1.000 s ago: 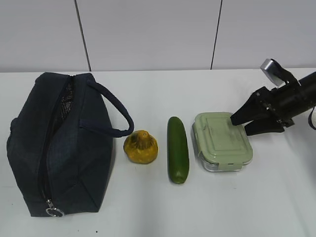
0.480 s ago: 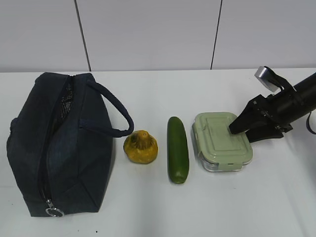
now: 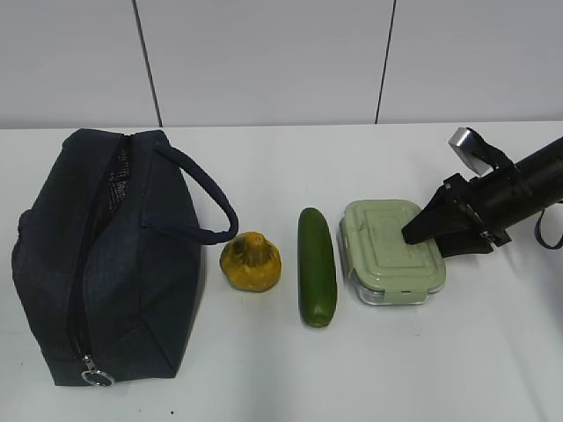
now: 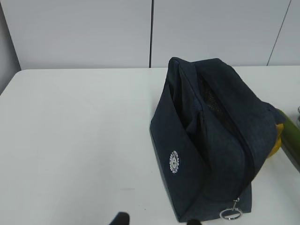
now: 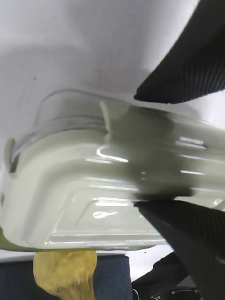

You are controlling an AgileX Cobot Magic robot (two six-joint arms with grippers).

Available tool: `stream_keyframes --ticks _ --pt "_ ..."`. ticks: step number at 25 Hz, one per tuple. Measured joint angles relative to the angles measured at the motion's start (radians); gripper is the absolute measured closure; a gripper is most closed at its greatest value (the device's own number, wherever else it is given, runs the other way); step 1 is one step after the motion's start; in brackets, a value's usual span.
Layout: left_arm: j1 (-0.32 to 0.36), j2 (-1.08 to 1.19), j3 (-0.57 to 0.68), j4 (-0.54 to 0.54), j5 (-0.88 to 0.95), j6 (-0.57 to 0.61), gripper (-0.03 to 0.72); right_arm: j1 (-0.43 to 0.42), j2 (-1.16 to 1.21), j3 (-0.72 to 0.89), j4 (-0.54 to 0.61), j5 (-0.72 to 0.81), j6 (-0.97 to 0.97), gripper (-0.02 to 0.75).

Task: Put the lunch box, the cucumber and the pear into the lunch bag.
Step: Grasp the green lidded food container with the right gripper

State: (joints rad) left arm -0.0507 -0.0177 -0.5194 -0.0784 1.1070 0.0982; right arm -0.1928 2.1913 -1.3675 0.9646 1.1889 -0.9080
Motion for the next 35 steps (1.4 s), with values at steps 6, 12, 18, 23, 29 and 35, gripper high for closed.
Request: stream_keyframes --ticks 6,12,18,23,29,35 --pt "0.0 0.0 0.0 -0.001 0.0 0.0 0.45 0.0 0.0 0.0 0.01 0.008 0.0 0.338" --pt "0.0 0.0 0.0 -0.001 0.0 0.0 0.45 0.0 0.0 0.0 0.005 0.019 0.002 0.363" --pt "0.0 0.0 0.0 -0.001 0.0 0.0 0.45 0.0 0.0 0.0 0.003 0.021 0.002 0.364" --pt "0.0 0.0 0.0 -0.001 0.0 0.0 0.45 0.0 0.0 0.0 0.008 0.021 0.004 0.365" --pt "0.0 0.0 0.0 -0.021 0.0 0.0 0.45 0.0 -0.002 0.0 0.012 0.021 0.004 0.37" --pt "0.0 0.105 -0.023 -0.132 -0.137 0.0 0.45 0.0 -0.022 0.0 0.013 0.003 0.002 0.372"
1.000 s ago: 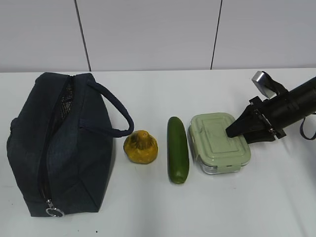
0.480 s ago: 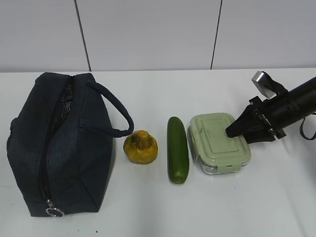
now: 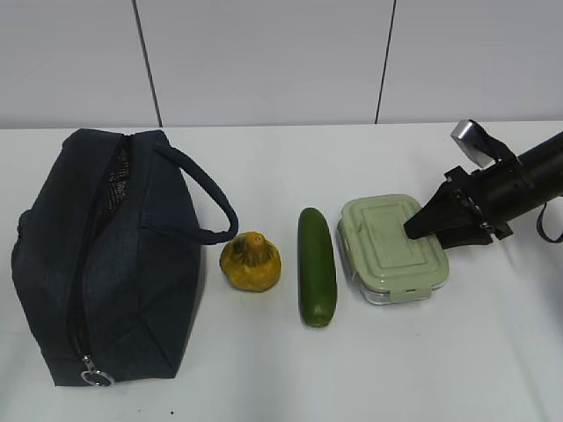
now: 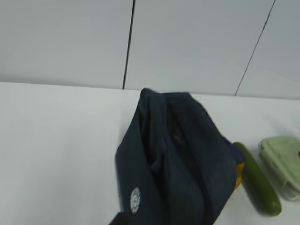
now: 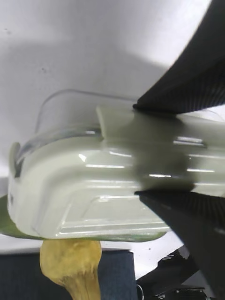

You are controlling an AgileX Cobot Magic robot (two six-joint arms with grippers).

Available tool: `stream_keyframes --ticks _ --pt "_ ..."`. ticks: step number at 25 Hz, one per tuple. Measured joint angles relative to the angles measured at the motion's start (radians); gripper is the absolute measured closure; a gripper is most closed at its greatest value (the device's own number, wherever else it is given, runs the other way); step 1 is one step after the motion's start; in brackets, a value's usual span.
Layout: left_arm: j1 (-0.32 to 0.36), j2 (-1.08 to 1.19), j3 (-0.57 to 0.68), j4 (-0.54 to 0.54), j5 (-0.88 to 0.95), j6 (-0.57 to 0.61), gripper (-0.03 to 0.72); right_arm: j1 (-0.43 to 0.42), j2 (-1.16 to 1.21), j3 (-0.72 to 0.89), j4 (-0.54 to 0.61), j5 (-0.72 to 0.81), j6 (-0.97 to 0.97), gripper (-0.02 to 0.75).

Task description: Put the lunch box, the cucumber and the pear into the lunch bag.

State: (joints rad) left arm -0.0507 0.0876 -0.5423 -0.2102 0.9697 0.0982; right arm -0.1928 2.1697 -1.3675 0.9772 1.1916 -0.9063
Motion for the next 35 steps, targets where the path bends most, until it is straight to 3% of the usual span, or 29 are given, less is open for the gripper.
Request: stream_keyframes --ticks 6,12,17,22,25,31,35 --pt "0.0 0.334 -0.005 -0.15 -0.16 0.02 0.447 0.002 -0.019 0.0 -0.001 -0.019 0.002 0.372" --pt "0.0 0.641 -0.031 -0.35 -0.194 0.209 0.398 0.002 -0.056 0.0 0.02 -0.03 0.002 0.373" --pt "0.0 0.804 -0.045 -0.415 -0.234 0.284 0.337 0.002 -0.082 0.0 0.062 -0.032 0.0 0.373" --pt "0.0 0.9 -0.046 -0.498 -0.26 0.384 0.33 0.002 -0.103 0.0 0.113 -0.032 0.0 0.373" --pt "0.0 0.947 -0.046 -0.508 -0.265 0.402 0.38 0.002 -0.121 0.002 0.151 -0.032 0.0 0.373" --pt "0.0 1.016 -0.047 -0.517 -0.281 0.406 0.668 0.002 -0.165 0.003 0.194 -0.032 0.001 0.373" --pt "0.0 1.032 -0.047 -0.579 -0.308 0.411 0.7 0.004 -0.193 0.003 0.227 -0.032 0.004 0.373"
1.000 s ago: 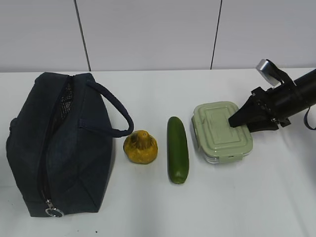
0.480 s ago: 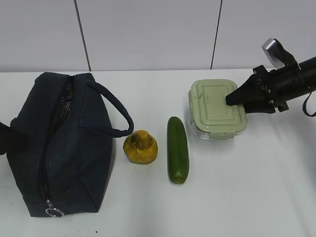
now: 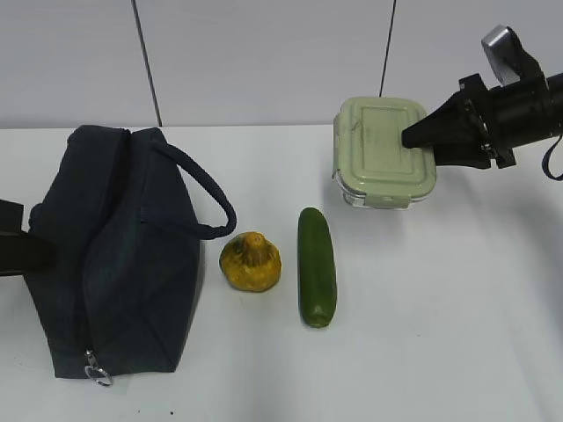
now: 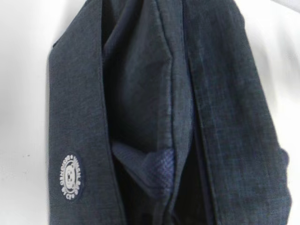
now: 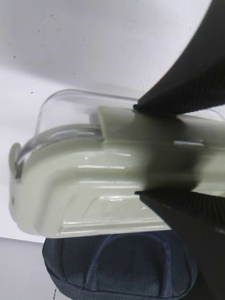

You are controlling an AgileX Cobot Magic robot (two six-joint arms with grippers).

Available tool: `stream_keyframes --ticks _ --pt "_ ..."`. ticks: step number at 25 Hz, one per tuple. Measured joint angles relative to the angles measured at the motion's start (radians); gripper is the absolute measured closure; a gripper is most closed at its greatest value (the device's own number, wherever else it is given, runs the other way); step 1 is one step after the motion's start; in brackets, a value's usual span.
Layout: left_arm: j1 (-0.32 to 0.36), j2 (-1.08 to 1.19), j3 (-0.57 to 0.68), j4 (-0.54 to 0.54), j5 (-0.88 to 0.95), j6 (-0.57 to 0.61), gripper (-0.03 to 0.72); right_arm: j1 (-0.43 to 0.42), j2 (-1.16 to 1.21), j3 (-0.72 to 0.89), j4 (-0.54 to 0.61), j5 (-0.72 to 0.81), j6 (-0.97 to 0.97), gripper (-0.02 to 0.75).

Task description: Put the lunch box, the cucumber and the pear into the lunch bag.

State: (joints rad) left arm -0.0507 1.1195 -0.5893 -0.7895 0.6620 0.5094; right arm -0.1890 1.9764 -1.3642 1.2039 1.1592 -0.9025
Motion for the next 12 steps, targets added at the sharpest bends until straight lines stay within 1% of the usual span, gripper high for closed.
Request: stream_keyframes --ticks 3,8,12 --pt "0.0 0.011 0.0 -0.095 -0.016 0.046 0.7 0.008 -0.022 0.0 0.032 0.0 0.004 0.373" --pt "-0.002 0.047 0.0 -0.281 -0.016 0.146 0.701 0.051 -0.055 0.0 0.08 0.0 0.004 0.373" --pt "-0.002 0.097 0.0 -0.352 0.007 0.203 0.702 0.108 -0.061 -0.012 0.089 0.002 0.014 0.373"
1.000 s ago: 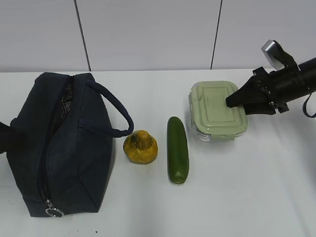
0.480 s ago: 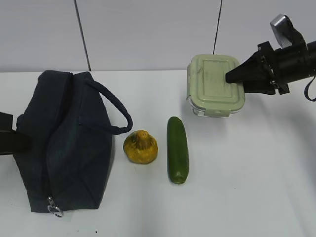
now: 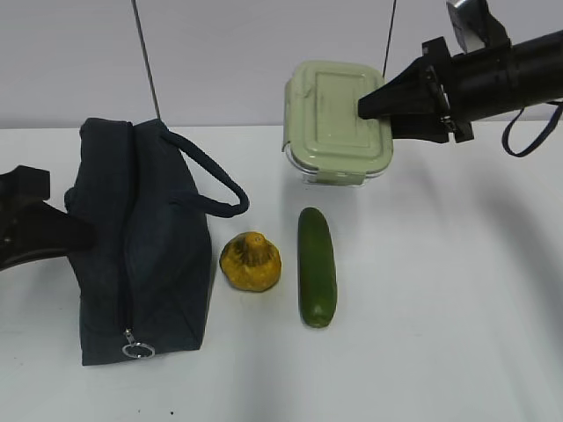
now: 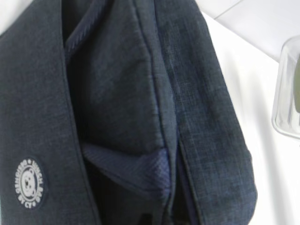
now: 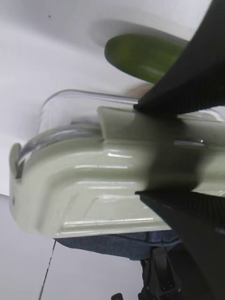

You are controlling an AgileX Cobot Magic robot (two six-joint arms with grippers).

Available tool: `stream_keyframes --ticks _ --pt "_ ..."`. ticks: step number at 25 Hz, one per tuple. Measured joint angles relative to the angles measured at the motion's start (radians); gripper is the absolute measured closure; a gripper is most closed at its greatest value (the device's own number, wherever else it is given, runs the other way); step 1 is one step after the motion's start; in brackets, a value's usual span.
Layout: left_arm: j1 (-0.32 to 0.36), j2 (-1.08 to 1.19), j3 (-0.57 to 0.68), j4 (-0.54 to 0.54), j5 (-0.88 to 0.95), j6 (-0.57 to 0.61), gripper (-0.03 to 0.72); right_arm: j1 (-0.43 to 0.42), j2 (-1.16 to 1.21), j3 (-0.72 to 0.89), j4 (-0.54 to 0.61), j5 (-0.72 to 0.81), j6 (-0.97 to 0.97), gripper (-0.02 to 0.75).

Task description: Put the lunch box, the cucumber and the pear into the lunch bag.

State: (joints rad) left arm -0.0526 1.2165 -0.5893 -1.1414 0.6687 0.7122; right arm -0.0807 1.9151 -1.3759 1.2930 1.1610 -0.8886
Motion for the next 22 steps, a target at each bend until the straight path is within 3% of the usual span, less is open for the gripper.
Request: stream_keyframes --ticks 7,15,22 --pt "0.0 0.064 -0.007 -0.028 0.029 0.056 0.703 0.122 -0.001 -0.101 0.02 0.004 0.039 0.374" --pt "0.0 0.066 -0.007 -0.048 0.029 0.069 0.703 0.273 -0.001 -0.225 0.118 0.011 0.049 0.374" --pt "0.0 0.068 -0.007 -0.184 0.082 0.195 0.703 0.386 -0.001 -0.253 0.132 0.02 0.049 0.374"
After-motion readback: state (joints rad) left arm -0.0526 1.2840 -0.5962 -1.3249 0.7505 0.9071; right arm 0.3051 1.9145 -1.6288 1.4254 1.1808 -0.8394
